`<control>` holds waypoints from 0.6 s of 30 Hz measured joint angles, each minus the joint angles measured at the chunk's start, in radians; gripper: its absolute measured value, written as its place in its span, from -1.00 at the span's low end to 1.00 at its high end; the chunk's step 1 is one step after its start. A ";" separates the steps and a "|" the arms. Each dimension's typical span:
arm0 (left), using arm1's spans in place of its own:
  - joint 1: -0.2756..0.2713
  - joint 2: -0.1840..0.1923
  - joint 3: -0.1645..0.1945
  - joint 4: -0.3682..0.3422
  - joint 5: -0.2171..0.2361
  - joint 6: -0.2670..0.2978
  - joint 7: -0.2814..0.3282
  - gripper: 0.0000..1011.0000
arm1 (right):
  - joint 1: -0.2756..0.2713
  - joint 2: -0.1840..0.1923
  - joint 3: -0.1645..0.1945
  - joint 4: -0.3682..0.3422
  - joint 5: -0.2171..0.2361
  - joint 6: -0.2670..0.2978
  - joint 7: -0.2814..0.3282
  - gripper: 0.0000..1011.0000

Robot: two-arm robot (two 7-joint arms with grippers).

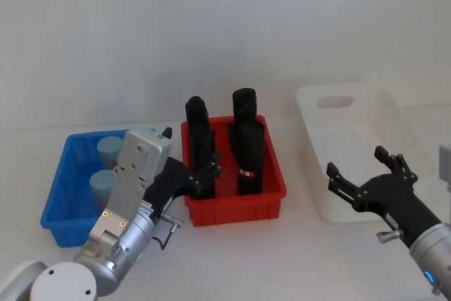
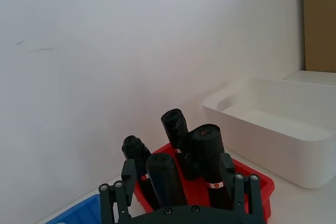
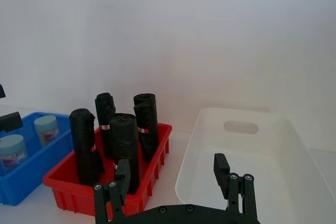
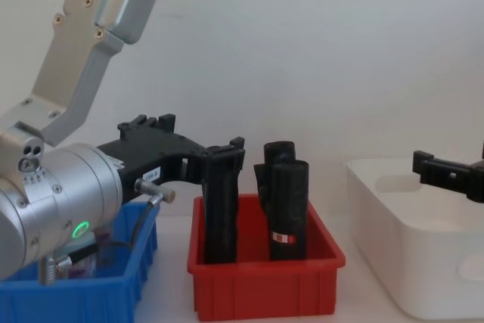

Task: Pick the cotton swabs from the blue box and place them into the white box.

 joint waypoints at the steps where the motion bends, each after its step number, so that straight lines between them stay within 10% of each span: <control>1: 0.000 0.000 0.000 0.000 0.000 0.000 0.000 0.99 | 0.000 0.000 0.000 0.000 0.000 0.000 0.000 0.98; 18: 0.000 0.000 0.000 0.000 0.000 0.000 0.000 0.99 | 0.000 0.000 0.000 0.000 0.000 0.000 0.000 0.98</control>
